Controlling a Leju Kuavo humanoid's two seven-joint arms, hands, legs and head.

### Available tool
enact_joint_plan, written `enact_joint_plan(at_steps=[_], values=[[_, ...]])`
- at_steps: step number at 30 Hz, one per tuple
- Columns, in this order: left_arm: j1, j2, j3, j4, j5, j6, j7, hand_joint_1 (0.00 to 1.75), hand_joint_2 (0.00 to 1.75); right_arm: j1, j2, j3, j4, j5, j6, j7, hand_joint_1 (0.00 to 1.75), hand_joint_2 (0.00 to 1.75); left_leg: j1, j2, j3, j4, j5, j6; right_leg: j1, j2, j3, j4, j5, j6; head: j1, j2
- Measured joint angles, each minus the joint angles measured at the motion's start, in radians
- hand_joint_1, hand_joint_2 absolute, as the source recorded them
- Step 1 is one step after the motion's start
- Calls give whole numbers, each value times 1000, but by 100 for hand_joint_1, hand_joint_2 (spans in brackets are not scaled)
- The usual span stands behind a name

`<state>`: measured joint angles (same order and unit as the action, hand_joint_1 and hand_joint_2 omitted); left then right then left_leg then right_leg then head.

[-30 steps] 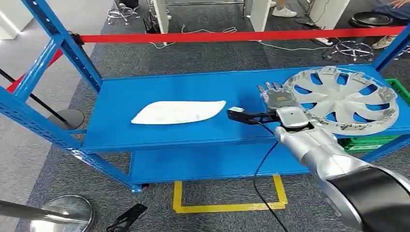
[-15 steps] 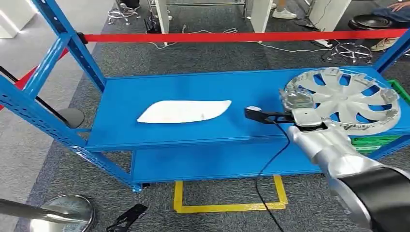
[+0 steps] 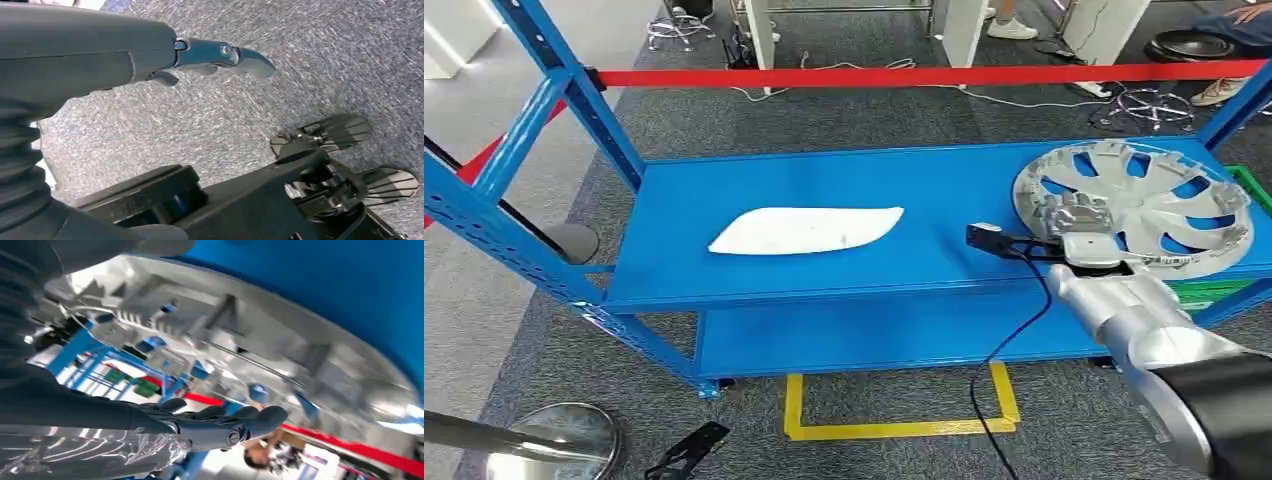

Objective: Take the parts from the cabinet and place them on the table.

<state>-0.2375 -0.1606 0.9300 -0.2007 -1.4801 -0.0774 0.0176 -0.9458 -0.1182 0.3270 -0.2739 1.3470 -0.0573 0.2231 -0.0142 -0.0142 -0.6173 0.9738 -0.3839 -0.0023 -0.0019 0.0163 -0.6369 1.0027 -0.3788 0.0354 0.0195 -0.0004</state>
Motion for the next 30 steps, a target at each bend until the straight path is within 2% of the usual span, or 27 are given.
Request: enact_joint_plan(at_steps=[1, 3, 4, 5, 6, 7, 11, 12, 13, 14, 19, 22, 30], values=[[0, 0, 0, 0, 0, 0, 0, 0, 175, 3, -5, -3, 1, -2, 9, 2, 31, 175, 0, 0, 0, 0, 0, 0, 0, 0, 0, 0, 0, 0, 0, 0], [0, 0, 0, 0, -5, 0, 1, 0, 175, 6, -11, -11, 2, -8, 34, 9, 28, 175, 0, 0, 0, 0, 0, 0, 0, 1, 0, 0, 0, 1, 0, 0], [-1, 0, 0, 0, -6, 0, 2, 0, 175, 5, -13, -19, 2, -12, 53, 13, 38, 175, 0, 0, 0, 0, 0, 0, 0, 1, 0, 0, 0, 1, 0, 0], [-1, 0, 0, 0, -7, 0, 3, 0, 175, 4, -15, -27, 3, -14, 76, 18, 38, 175, 0, 0, 0, 1, 0, 0, 0, 1, 0, 0, 0, 1, 0, 0], [-2, 0, 0, 0, -8, -1, 5, 0, 175, 4, -17, -35, 3, -16, 101, 23, 89, 175, 0, 0, 0, 1, 0, 1, 0, 1, 0, 0, 0, 1, 0, 0], [-3, 0, 0, 0, -8, -2, 7, 0, 175, 4, -18, -44, 4, -18, 126, 28, 131, 175, 0, 0, 0, 1, 0, 1, 0, 1, 0, 0, 0, 1, 0, 0], [-6, -1, 0, 0, -16, -5, 10, 0, 175, 5, -23, -68, 6, -23, 189, 40, 131, 175, 0, 0, 0, 1, 0, 1, 0, 1, 1, 0, 1, 2, 0, 0], [-7, -2, -1, 0, -17, -6, 11, 0, 175, 6, -24, -74, 6, -25, 196, 42, 148, 175, 0, 0, 0, 1, 0, 2, 0, 1, 1, 0, 1, 2, 0, 0], [-7, -2, -1, 0, -17, -6, 11, 0, 175, 6, -26, -77, 7, -26, 198, 42, 150, 175, 0, 0, 0, 1, 0, 2, 0, 1, 1, 0, 2, 2, 0, 0], [-8, -2, -1, 0, -17, -6, 11, 0, 175, 6, -27, -77, 7, -26, 198, 42, 175, 175, 0, 0, 0, 1, 0, 2, 0, 1, 1, 0, 2, 2, 0, 0], [-9, -6, -2, 0, -23, -7, 13, 0, 175, 4, -32, -94, 8, -33, 252, 50, 175, 175, 0, 0, 0, 2, 1, 3, 0, 1, 2, 0, 2, 3, 0, 0], [-11, -7, -2, 0, -26, -7, 13, 0, 175, 4, -35, -102, 8, -34, 260, 48, 175, 175, 0, 0, 1, 3, 1, 3, 0, 0, 3, 0, 2, 3, 0, 0], [-12, -7, -6, 0, -26, -7, 16, 0, 175, 3, -36, -117, 8, -18, 200, -1, 175, 175, 0, 0, 1, 4, 1, 4, 0, 0, 5, 0, 3, 4, 0, 0]])
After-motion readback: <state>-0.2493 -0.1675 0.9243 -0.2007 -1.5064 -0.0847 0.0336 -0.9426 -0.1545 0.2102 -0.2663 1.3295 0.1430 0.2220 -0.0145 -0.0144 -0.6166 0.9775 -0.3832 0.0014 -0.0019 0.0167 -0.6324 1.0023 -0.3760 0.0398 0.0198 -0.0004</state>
